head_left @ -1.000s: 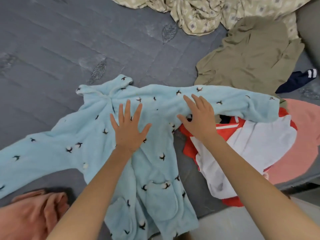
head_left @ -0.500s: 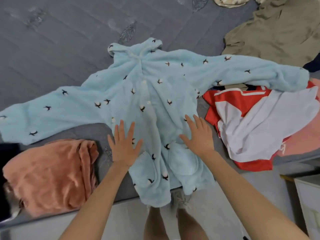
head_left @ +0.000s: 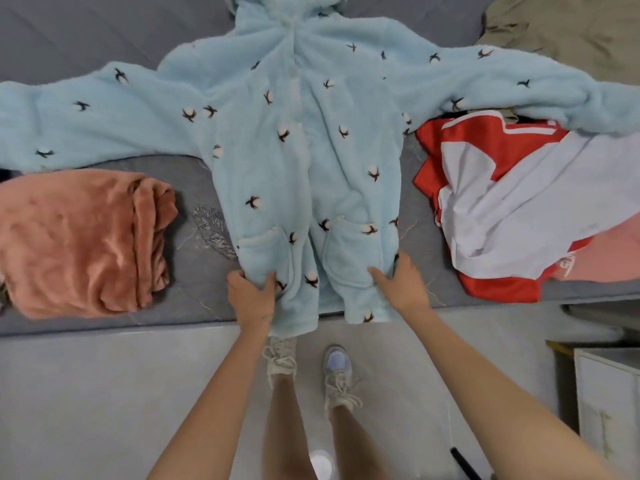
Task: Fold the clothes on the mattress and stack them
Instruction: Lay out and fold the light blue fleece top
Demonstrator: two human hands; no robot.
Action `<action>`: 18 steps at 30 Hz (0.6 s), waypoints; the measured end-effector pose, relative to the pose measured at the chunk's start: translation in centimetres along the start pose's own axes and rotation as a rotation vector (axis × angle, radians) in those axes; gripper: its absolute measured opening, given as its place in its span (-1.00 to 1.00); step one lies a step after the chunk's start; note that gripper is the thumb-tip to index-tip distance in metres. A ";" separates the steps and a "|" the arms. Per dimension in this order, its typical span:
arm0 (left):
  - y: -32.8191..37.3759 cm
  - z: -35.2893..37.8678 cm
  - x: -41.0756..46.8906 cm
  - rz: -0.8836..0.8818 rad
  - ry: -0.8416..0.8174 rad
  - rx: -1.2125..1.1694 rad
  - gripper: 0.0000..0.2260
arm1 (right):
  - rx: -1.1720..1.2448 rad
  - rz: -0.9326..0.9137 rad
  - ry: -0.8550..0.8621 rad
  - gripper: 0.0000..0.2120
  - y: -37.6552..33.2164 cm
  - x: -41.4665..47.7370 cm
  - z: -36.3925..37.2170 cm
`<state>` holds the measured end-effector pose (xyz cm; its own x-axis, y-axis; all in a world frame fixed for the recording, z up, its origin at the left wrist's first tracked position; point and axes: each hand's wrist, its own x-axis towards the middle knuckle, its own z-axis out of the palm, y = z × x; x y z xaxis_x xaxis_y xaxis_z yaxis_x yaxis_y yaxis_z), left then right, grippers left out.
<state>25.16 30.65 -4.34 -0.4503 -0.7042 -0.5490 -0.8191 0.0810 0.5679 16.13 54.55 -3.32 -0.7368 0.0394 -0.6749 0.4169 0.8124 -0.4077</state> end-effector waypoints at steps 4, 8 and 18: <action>-0.8 -0.3 0.2 0.030 0.018 -0.071 -0.84 | 0.070 -0.025 0.139 -0.82 0.4 -0.3 0.5; -0.8 -2.6 -0.2 0.251 0.109 -0.146 -0.89 | 0.227 -0.027 0.285 -0.69 1.0 -0.9 -0.3; -3.1 -9.5 1.6 0.380 0.237 -0.099 -0.93 | 0.396 0.003 0.532 -0.78 1.5 -1.3 -2.1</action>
<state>30.34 22.54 -1.18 -0.6090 -0.7805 -0.1412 -0.5686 0.3055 0.7638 16.56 56.92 -1.73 -0.8554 0.4059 -0.3217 0.5086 0.5406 -0.6702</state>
